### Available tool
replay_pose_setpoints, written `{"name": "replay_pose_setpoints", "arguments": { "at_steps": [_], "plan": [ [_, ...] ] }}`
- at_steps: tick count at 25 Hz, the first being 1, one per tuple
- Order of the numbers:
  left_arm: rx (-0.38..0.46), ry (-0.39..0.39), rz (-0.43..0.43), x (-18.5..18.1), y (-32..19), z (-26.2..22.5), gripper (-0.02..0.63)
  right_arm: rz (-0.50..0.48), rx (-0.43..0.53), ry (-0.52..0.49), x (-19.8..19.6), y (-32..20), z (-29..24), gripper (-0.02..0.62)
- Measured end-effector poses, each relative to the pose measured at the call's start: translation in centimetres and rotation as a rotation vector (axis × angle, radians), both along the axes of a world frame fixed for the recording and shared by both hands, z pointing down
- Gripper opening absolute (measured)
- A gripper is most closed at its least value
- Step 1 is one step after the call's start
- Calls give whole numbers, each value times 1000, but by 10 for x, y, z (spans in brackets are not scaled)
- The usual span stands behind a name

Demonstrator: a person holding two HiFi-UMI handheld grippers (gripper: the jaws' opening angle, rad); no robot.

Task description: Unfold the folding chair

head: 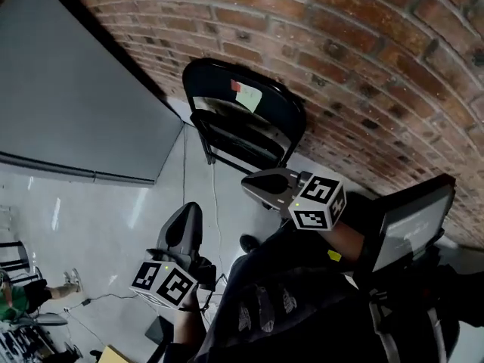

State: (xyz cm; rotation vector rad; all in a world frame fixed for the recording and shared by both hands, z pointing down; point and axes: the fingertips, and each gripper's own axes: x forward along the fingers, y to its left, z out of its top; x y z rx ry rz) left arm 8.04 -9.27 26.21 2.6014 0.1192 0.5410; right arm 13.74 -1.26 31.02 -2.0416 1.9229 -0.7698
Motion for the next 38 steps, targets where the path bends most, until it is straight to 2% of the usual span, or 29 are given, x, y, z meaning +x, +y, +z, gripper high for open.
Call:
{"name": "replay_pose_setpoints", "arguments": {
  "at_steps": [9,11,16,23,31,38],
  "plan": [
    [18,-51,111,45,37,14,2,131,13,21,57,32,11,3],
    [22,-62,125,50,44,18,2,175,-8,29,72,43,18,48],
    [27,-80,144,55,53,21,2,318,-131,95,117,77,41,164],
    [34,-102,97,43,43,26,2,471,-313,249,180,100,63,230],
    [32,-122,69,36,38,34,2,494,-435,278,208,108,94,236],
    [40,-149,89,39,42,45,2,474,-481,259,215,104,120,233]
  ]
}}
